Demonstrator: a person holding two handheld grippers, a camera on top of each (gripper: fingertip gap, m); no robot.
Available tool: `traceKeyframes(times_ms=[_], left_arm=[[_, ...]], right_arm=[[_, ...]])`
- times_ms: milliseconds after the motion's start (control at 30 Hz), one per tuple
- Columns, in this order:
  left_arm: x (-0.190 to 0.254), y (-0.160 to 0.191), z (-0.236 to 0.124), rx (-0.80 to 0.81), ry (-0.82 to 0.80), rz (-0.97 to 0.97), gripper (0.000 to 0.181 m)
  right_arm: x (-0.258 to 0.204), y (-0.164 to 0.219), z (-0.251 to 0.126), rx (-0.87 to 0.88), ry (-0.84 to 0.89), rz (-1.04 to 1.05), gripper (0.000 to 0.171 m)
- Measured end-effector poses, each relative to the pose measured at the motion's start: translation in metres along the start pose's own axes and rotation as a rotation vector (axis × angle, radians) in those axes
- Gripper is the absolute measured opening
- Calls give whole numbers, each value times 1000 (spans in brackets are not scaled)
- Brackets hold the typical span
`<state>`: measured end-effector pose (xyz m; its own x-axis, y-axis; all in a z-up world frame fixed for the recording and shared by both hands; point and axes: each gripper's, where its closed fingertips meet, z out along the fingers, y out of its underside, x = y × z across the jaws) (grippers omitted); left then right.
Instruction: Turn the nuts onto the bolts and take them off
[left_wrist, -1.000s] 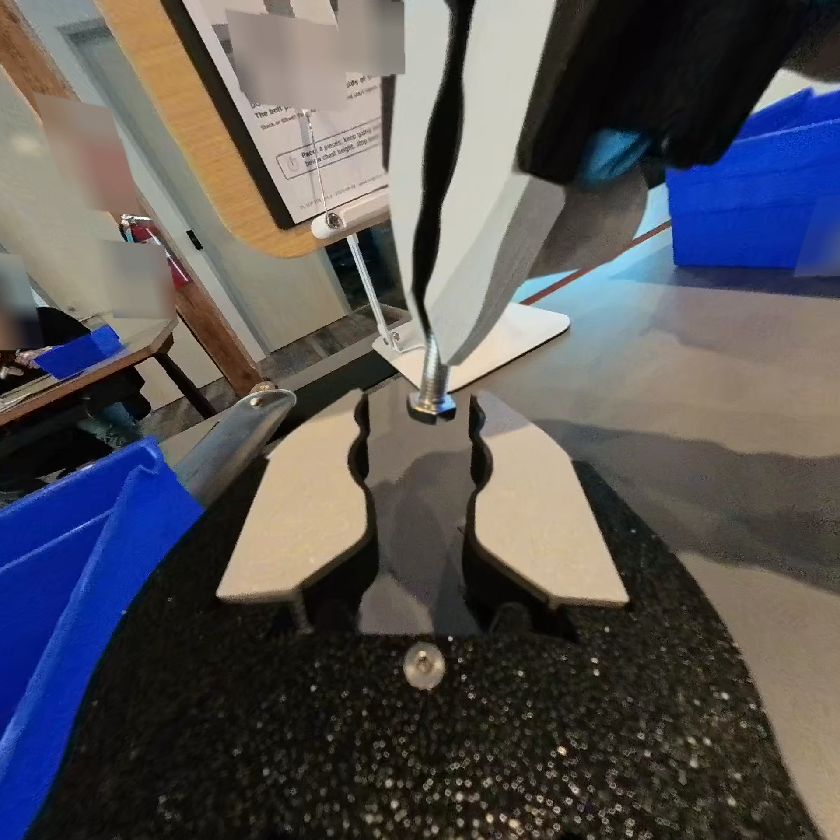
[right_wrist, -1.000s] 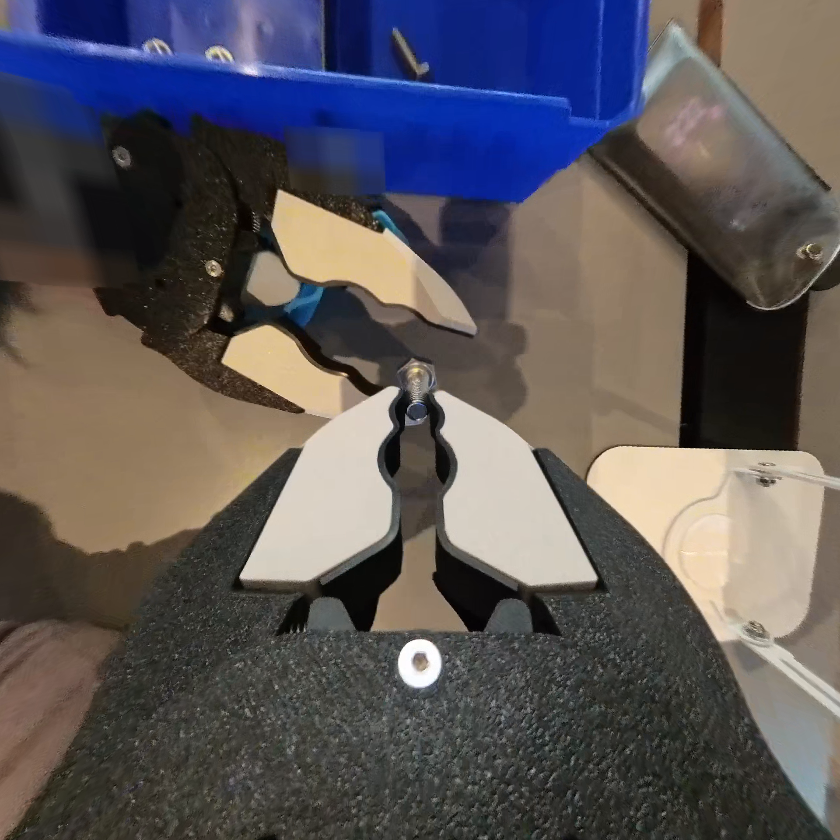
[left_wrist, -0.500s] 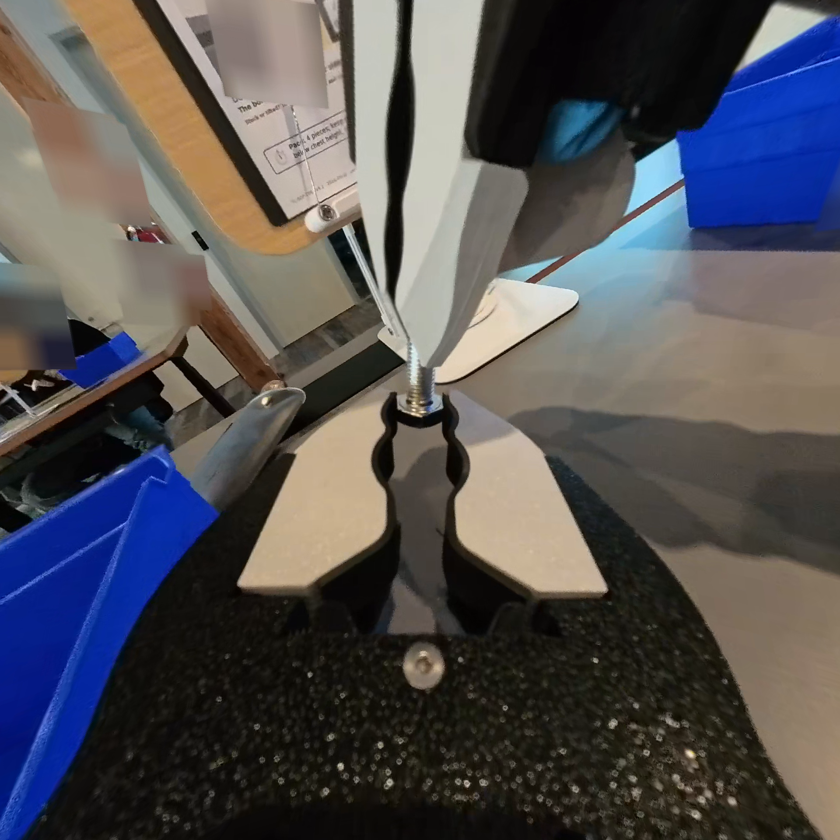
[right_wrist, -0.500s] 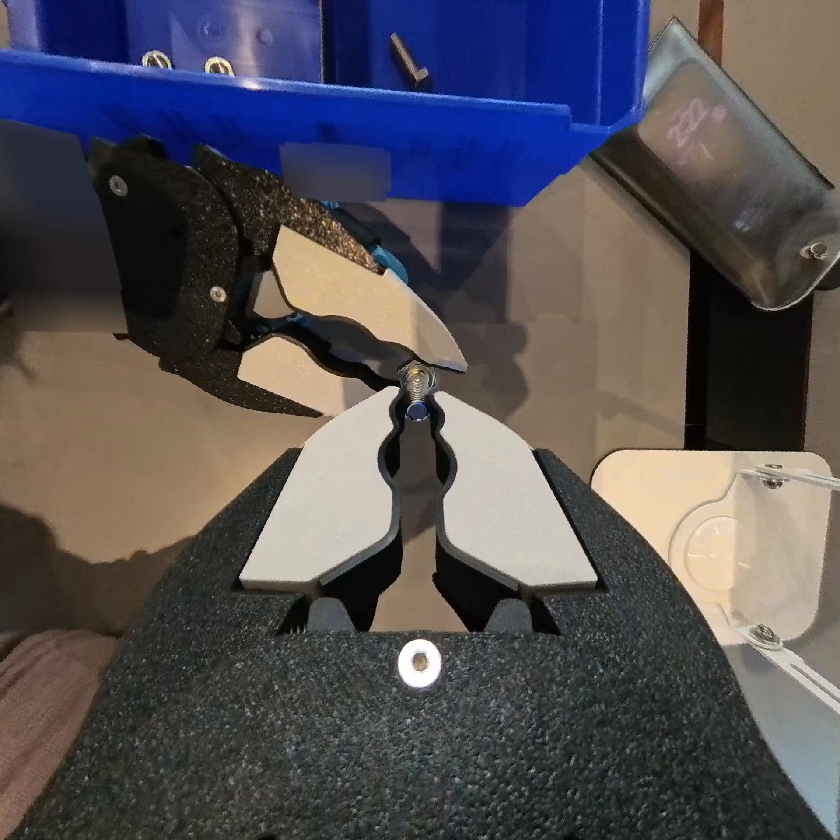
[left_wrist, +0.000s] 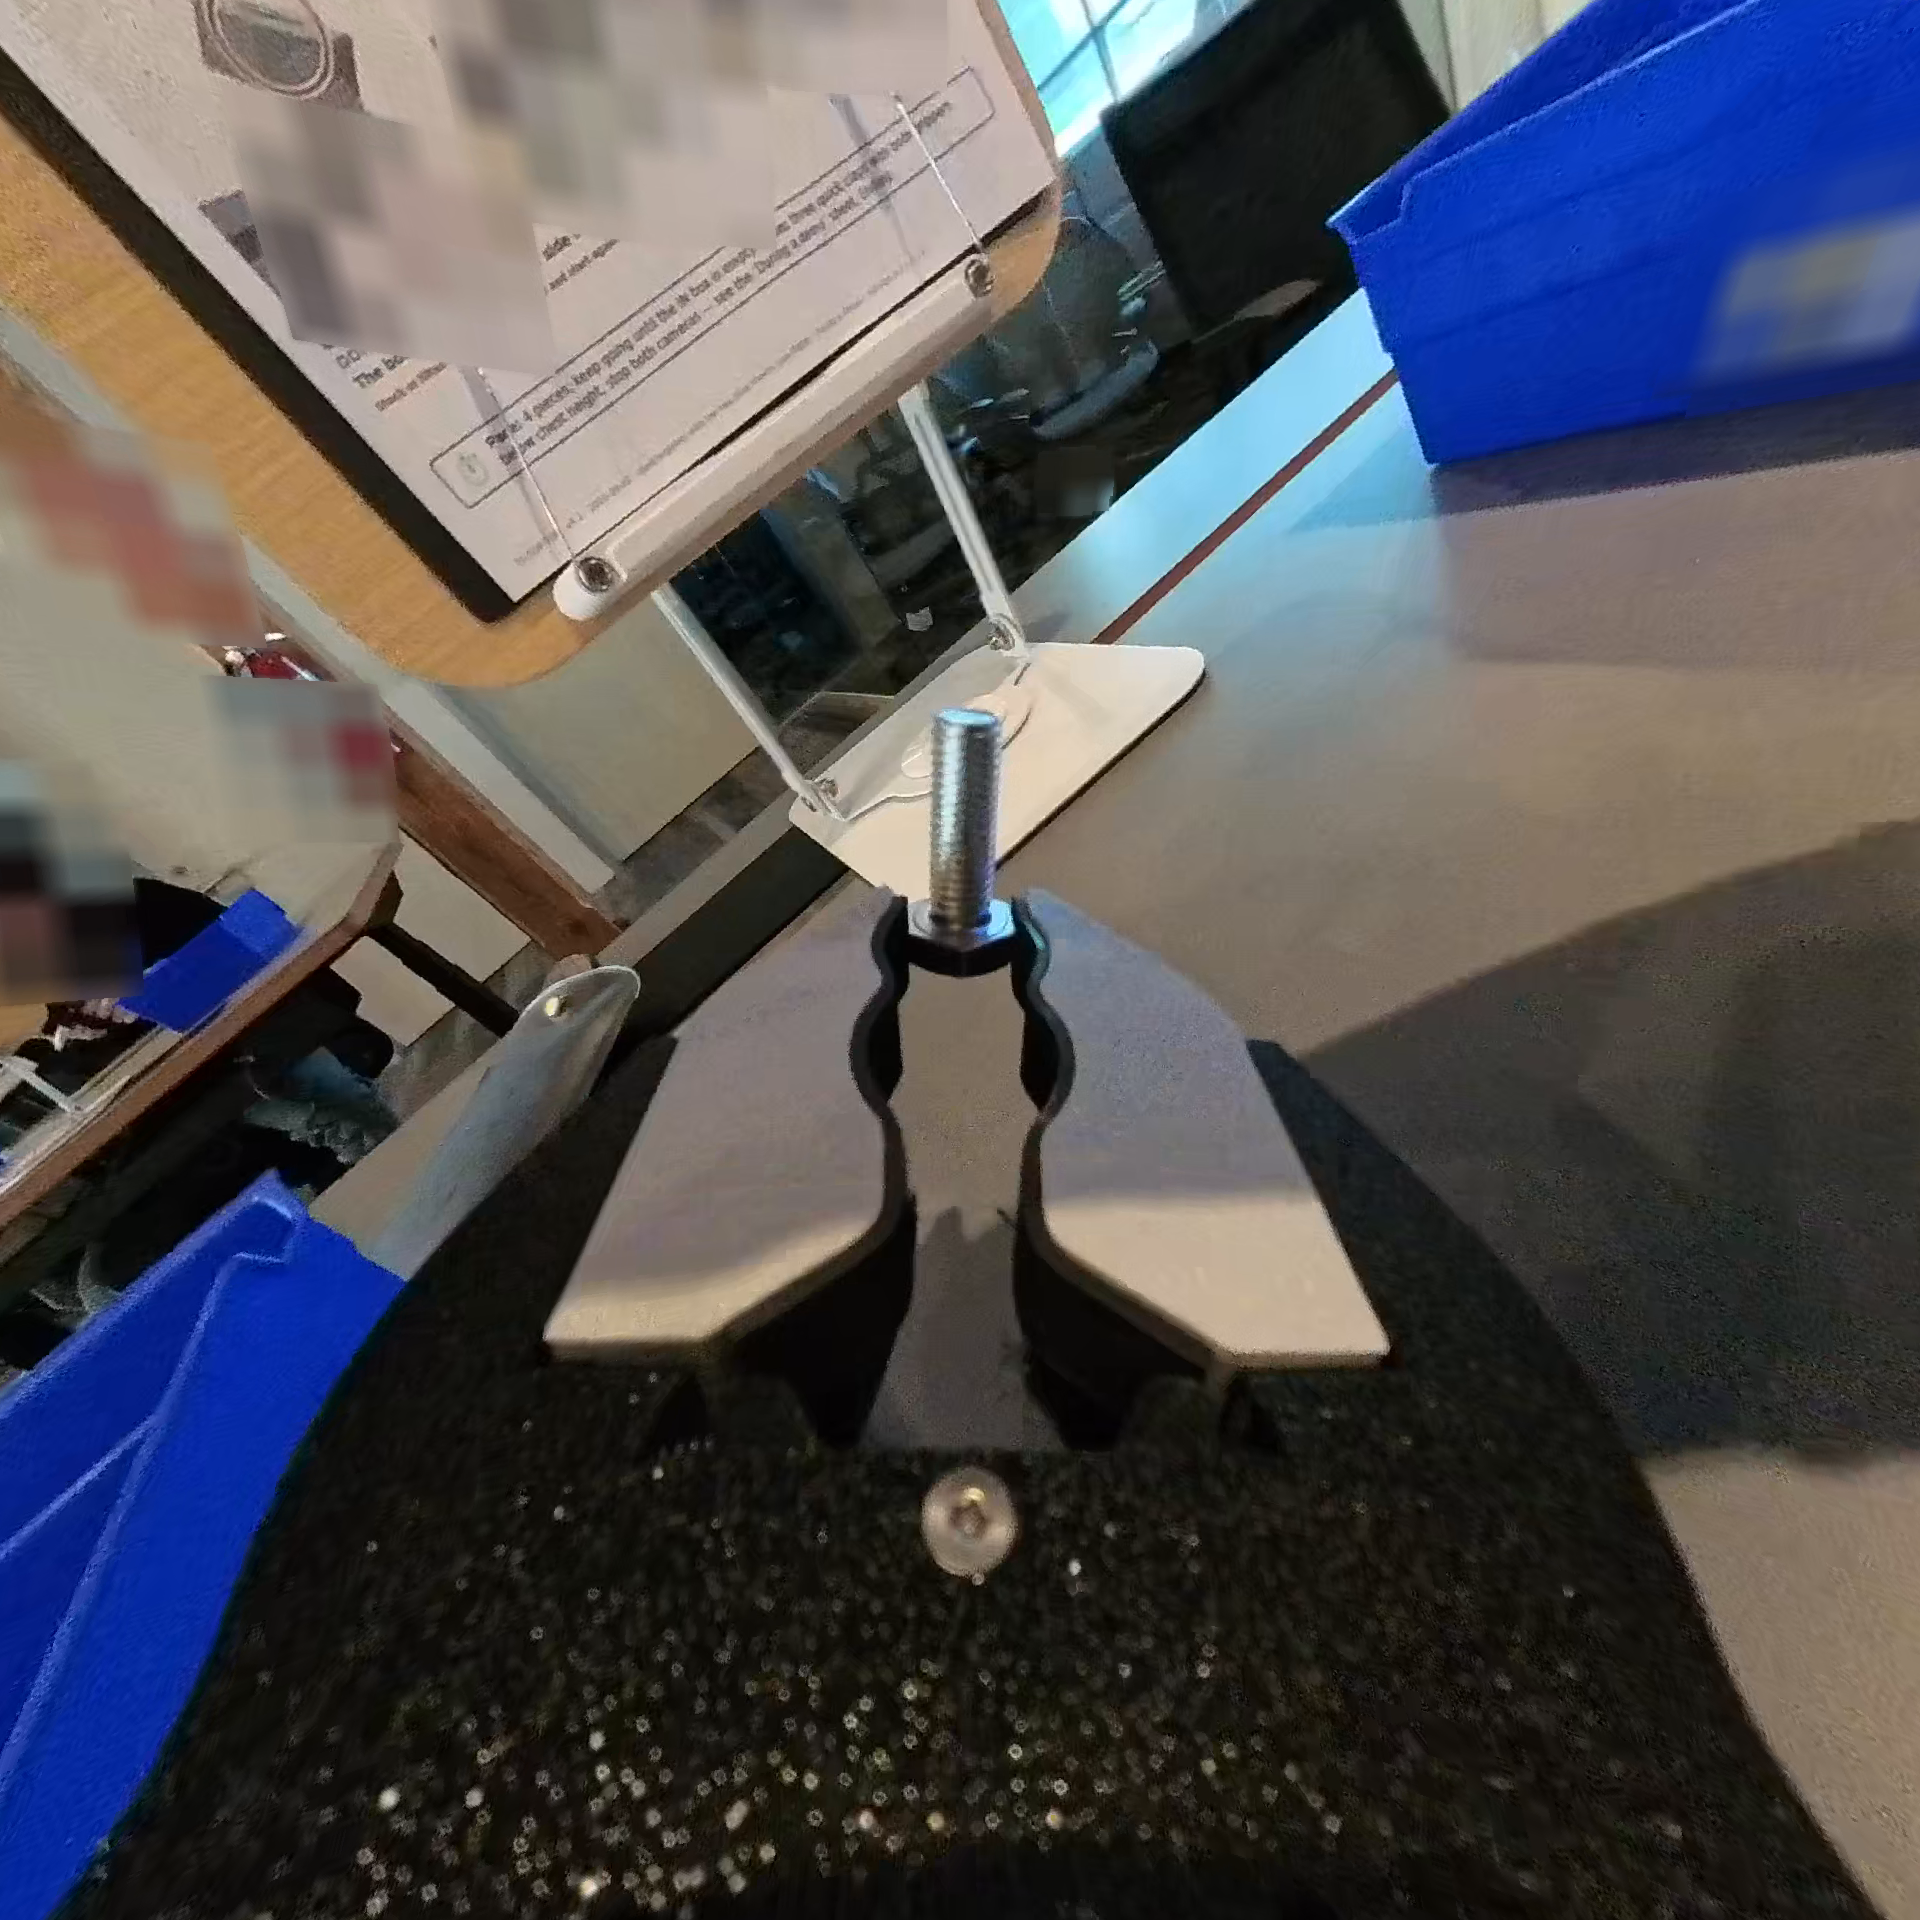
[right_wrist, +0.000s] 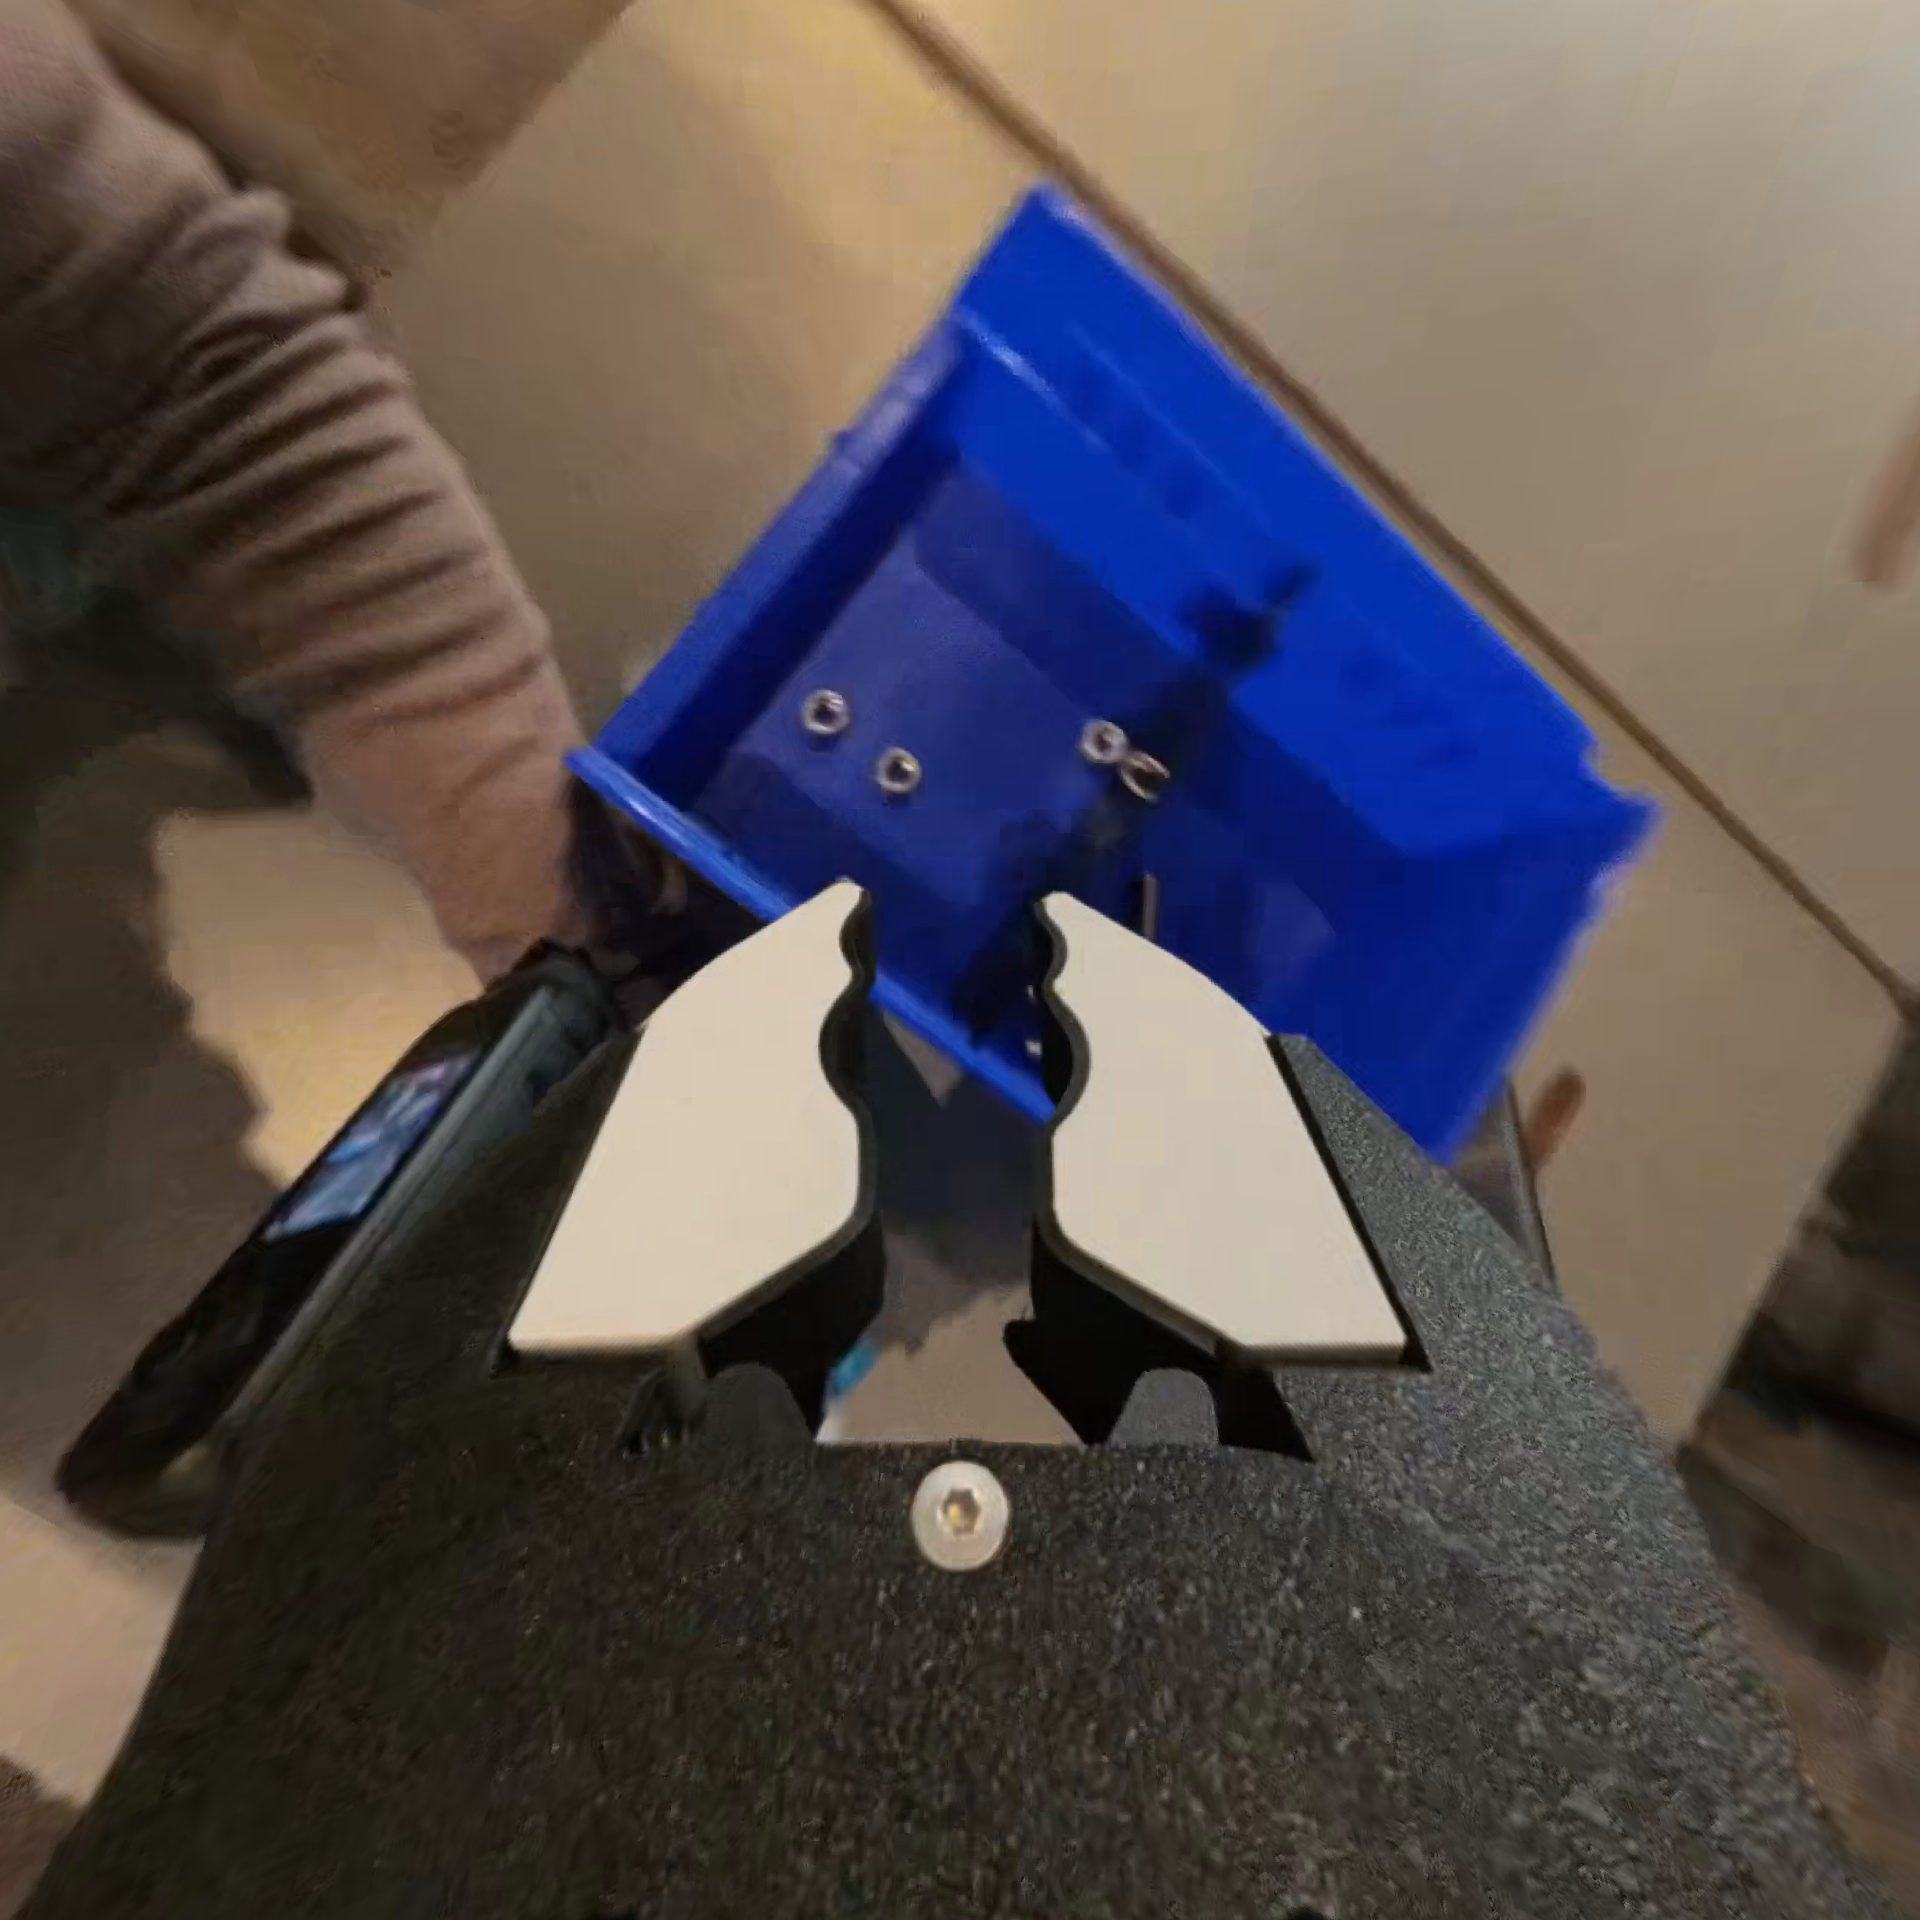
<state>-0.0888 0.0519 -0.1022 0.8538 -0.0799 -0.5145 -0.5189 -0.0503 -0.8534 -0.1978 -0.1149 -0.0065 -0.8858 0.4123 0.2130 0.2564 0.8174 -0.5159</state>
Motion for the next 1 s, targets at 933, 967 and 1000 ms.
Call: traceKeyframes(times_ms=[933, 967, 1000], left_arm=[[2, 7, -2, -30, 34, -15, 18], [2, 7, -2, -31, 34, -14, 18], [2, 8, -2, -32, 34, -13, 18]], right_arm=[[-19, 49, 178, -631, -419, -728, 18], [-19, 50, 178, -636, -423, -718, 18], [-19, 50, 178, -640, -426, -706, 18]])
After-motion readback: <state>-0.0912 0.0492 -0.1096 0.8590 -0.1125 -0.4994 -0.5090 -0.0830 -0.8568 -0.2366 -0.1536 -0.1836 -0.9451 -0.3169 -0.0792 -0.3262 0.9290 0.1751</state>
